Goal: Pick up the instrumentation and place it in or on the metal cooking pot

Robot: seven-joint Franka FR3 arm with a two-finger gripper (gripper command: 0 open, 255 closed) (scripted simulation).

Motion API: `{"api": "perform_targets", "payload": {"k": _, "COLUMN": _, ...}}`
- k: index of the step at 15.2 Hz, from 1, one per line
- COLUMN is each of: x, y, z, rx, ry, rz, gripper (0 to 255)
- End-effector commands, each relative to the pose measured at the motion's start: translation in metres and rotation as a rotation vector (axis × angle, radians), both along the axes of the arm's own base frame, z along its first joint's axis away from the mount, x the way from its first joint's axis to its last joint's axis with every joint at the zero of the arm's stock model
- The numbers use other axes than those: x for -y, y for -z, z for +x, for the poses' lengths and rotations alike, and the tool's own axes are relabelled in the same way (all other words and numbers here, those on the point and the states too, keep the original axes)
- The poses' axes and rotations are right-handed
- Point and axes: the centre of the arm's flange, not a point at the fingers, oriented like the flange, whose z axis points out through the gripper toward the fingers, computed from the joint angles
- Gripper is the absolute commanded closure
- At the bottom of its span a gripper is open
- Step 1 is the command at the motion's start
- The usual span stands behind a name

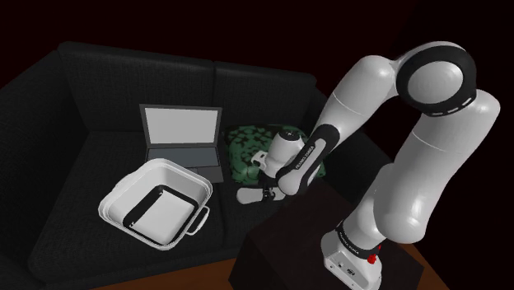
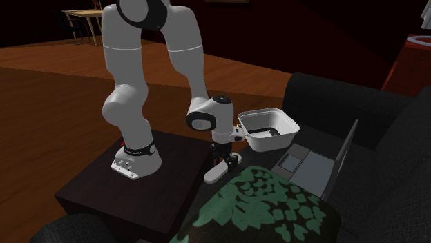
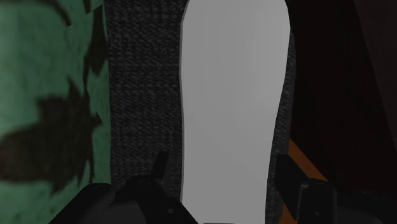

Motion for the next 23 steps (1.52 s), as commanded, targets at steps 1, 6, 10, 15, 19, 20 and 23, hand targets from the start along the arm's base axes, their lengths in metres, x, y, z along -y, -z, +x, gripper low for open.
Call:
{"api": "perform_targets", "payload": {"k": 1, "x": 0.000, "y": -0.011, "z": 0.000, "rx": 0.000, "ry": 0.000, "rz": 0.000, "gripper": 255}}
{"api": "perform_targets", "payload": {"k": 6, "x": 0.000, "y": -0.037, "z": 0.000, "rx": 0.000, "ry": 0.000, "rz": 0.000, "gripper": 255}}
{"api": "perform_targets", "payload": {"k": 10, "x": 0.000, "y": -0.059, "z": 0.000, "rx": 0.000, "ry": 0.000, "rz": 0.000, "gripper": 255}}
{"api": "perform_targets", "payload": {"k": 15, "x": 0.000, "y": -0.085, "z": 0.000, "rx": 0.000, "ry": 0.000, "rz": 0.000, "gripper": 255}}
{"api": "perform_targets", "payload": {"k": 19, "x": 0.000, "y": -0.106, "z": 0.000, "rx": 0.000, "ry": 0.000, "rz": 0.000, "gripper": 255}}
{"api": "perform_targets", "payload": {"k": 20, "x": 0.000, "y": -0.111, "z": 0.000, "rx": 0.000, "ry": 0.000, "rz": 0.000, "gripper": 255}}
{"api": "perform_targets", "payload": {"k": 23, "x": 0.000, "y": -0.127, "z": 0.000, "rx": 0.000, "ry": 0.000, "rz": 0.000, "gripper": 255}}
